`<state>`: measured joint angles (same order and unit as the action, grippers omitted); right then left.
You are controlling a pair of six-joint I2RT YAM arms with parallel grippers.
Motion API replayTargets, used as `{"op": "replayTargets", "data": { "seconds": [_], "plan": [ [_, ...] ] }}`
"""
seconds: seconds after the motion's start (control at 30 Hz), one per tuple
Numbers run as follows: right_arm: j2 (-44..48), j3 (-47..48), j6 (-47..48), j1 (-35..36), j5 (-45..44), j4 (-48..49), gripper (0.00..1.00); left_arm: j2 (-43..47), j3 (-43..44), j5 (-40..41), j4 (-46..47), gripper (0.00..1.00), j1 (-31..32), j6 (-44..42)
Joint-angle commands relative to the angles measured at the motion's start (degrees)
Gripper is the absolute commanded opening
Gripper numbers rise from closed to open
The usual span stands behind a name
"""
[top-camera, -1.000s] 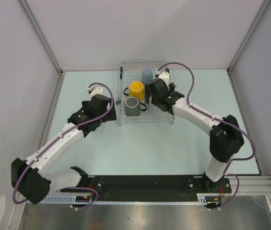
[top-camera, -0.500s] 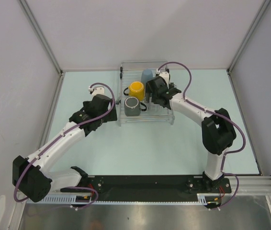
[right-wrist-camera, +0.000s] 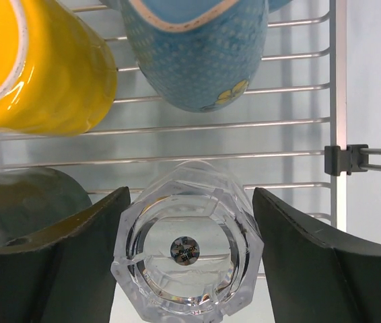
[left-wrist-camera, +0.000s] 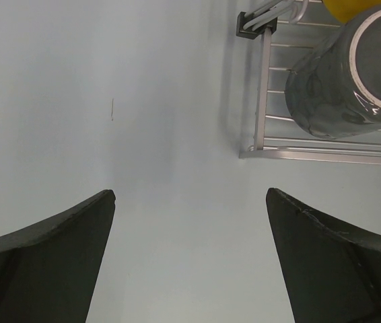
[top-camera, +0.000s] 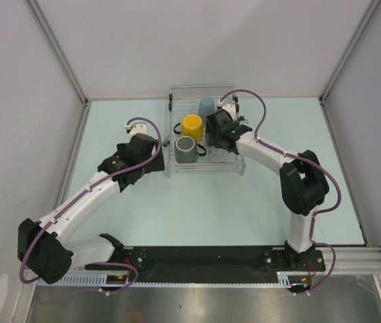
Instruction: Unload the cups from the dish rack
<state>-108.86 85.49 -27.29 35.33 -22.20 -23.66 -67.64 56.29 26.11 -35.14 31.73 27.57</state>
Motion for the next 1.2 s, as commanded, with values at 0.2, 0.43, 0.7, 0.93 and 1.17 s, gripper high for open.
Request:
{"op": "replayTargets", "data": {
  "seconds": [0.2,0.43,0.7,0.93,1.17],
  "plan": [
    [2.24,-1.03,0.13,0.79,-0.21,-0.16,0.00,0.49,-0.13,-0.62,0.42,1.00,0.44,1.08],
    [8.65,-0.33,1.89,1.76,-6.36,-2.70,0.00,1.45,1.27,4.38,-2.04,1.00,0.44,2.31],
    [18.85,-1.73,1.10,1.93,-5.23,-5.25,0.00,5.05,1.72,6.85,-2.92,1.00,0.62,4.68],
    [33.51,-16.37,-0.74,1.50,6.34,6.04,0.00,10.67,-0.29,-6.30,4.25,0.92,0.88,3.89],
    [50.64,-33.45,-8.91,-1.58,21.67,21.00,0.00,22.71,-11.46,-25.66,22.46,0.80,1.76,5.03]
  ]
}}
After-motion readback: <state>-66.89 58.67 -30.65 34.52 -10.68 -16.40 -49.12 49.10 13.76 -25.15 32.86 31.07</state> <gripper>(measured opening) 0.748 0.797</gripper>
